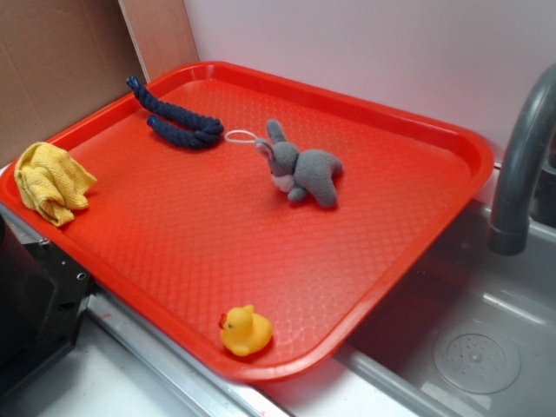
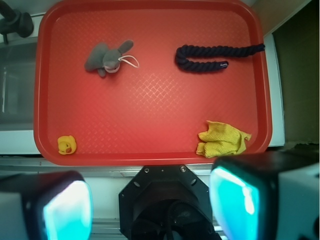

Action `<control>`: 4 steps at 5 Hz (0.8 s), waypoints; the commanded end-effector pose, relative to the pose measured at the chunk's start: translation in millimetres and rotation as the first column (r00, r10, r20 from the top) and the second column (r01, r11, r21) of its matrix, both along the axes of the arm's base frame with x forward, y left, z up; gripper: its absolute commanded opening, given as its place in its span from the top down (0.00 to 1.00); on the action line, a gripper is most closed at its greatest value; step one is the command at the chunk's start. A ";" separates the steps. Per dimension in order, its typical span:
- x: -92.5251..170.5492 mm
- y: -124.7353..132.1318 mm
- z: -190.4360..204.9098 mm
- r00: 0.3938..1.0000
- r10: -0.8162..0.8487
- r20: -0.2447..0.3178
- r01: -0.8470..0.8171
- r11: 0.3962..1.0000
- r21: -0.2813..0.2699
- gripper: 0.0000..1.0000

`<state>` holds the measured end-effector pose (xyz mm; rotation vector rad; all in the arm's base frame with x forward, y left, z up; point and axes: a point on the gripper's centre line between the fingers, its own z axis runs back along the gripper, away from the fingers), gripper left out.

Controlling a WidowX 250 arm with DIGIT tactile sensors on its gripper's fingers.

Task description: Grab the gray animal.

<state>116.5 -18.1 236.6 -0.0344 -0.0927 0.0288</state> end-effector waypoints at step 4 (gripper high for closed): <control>123.1 -50.4 -116.2 0.738 -0.671 -0.073 0.673 0.722 0.158 0.00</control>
